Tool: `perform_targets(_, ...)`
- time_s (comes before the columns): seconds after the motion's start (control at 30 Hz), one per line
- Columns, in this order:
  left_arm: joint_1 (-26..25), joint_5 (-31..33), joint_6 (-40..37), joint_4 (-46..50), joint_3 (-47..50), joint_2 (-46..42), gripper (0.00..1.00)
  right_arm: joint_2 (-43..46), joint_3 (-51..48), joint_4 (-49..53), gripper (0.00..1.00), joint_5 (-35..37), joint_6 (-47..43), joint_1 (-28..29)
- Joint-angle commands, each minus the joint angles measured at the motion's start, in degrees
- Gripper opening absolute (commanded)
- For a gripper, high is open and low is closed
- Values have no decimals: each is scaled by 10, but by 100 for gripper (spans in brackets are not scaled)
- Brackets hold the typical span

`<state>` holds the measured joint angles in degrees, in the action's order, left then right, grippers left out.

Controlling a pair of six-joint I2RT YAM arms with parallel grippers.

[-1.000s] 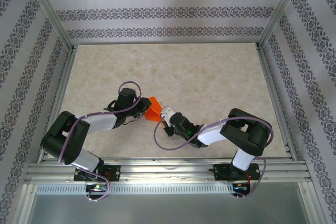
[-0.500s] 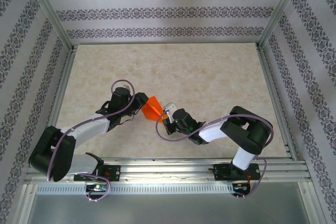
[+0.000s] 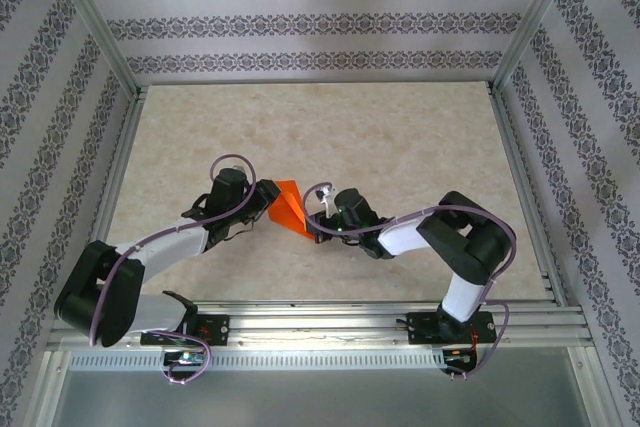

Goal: Fold a paper plane with a square sheet of paper (pick it up from the middle)
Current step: Fourth fold the wing at the center of the table.

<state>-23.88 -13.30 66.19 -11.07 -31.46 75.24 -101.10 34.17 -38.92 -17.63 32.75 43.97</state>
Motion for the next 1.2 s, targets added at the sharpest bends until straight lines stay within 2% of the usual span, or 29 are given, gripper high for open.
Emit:
perform_targets(0.0, 6, -7, -11, -6, 7, 8, 50, -17, 13, -5, 0, -70, 62, -17)
perform_targets(0.13, 7, -8, -20, -9, 3, 11, 52, -13, 20, 17, 0, -68, 50, -19)
perform_targets(0.3, 9, -22, -26, -6, -21, 33, 62, 15, 7, 37, 0, -32, -7, -15)
perform_targets(0.57, 9, -51, -14, -7, -53, 88, 66, 70, -29, 44, 0, 42, -114, 10)
perform_targets(0.93, 9, -45, 18, -45, -50, 97, 72, 75, -39, 56, 0, 112, -194, 44)
perform_targets(1.07, 9, -53, 19, -38, -56, 108, 67, 78, -45, 43, 0, 130, -217, 55)
perform_targets(1.17, 9, -52, 27, -47, -49, 113, 57, 79, -46, 40, 2, 141, -236, 61)
